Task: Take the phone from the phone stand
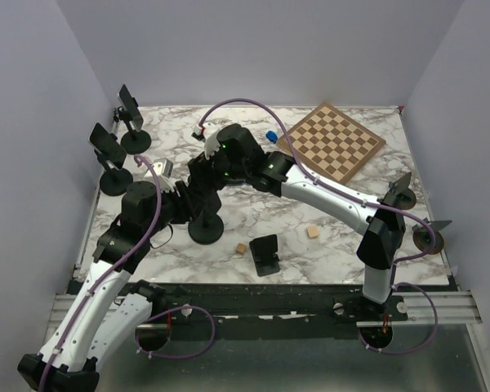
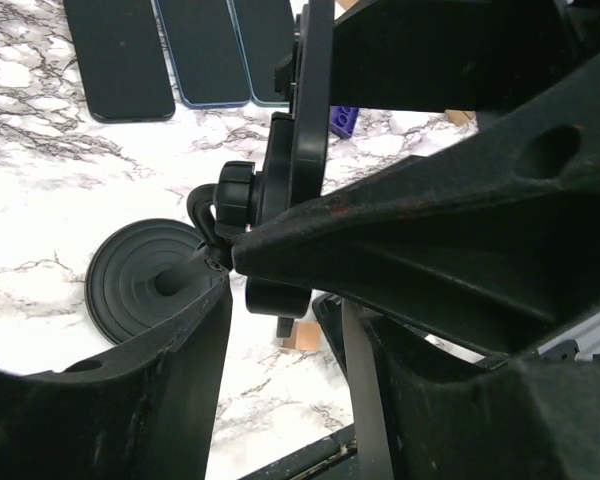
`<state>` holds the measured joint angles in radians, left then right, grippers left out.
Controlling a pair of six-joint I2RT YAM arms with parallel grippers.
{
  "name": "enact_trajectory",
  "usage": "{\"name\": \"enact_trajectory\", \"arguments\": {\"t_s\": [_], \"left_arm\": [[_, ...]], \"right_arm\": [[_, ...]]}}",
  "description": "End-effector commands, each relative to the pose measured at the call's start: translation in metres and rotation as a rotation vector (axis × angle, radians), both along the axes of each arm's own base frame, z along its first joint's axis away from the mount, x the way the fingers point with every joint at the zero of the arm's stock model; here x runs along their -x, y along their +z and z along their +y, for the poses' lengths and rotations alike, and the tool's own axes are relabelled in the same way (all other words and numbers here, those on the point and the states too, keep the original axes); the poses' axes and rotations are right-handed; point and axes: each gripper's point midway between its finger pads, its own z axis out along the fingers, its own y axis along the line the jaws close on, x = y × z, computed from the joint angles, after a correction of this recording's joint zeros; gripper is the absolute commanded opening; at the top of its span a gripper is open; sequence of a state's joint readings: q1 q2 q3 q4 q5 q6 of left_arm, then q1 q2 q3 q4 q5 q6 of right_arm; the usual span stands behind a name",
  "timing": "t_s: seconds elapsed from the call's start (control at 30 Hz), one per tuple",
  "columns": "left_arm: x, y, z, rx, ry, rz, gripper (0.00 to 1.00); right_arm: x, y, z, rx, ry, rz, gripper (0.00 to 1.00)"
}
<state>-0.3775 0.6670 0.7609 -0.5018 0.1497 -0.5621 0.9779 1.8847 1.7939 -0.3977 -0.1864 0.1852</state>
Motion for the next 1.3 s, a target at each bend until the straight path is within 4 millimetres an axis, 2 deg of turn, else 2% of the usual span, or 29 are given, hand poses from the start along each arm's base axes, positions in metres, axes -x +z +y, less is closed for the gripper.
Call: {"name": "enact_trajectory", "arguments": {"t_s": [0.0, 0.6, 0.77, 0.83, 1.07, 1.27], "left_arm": [[-0.009, 0.013, -0.008, 0.032, -0.037, -0.050, 0.55], [-0.013, 0.008, -0.007, 0.019, -0.052, -0.097, 0.39], [-0.011, 0.010, -0.004, 0.010, -0.050, -0.124, 0.20], [-0.009, 0.007, -0.001, -0.001, -0.039, -0.128, 0.00], [0.011, -0.006, -0.002, -0.007, -0.104, -0.131, 0.00], [0.030, -0.004, -0.016, 0.032, -0.233, -0.169, 0.00]], "right_arm": [[0.018, 0.000, -0.002, -0.001, 0.039, 0.080, 0.01], [0.031, 0.003, 0.007, -0.053, 0.116, 0.138, 0.01], [0.027, -0.002, 0.008, -0.048, 0.095, 0.138, 0.01], [0.020, -0.007, 0.003, -0.027, 0.060, 0.113, 0.01], [-0.001, -0.017, -0.020, 0.017, -0.024, -0.013, 0.01], [0.008, -0.016, -0.027, -0.084, 0.206, 0.067, 0.01]]}}
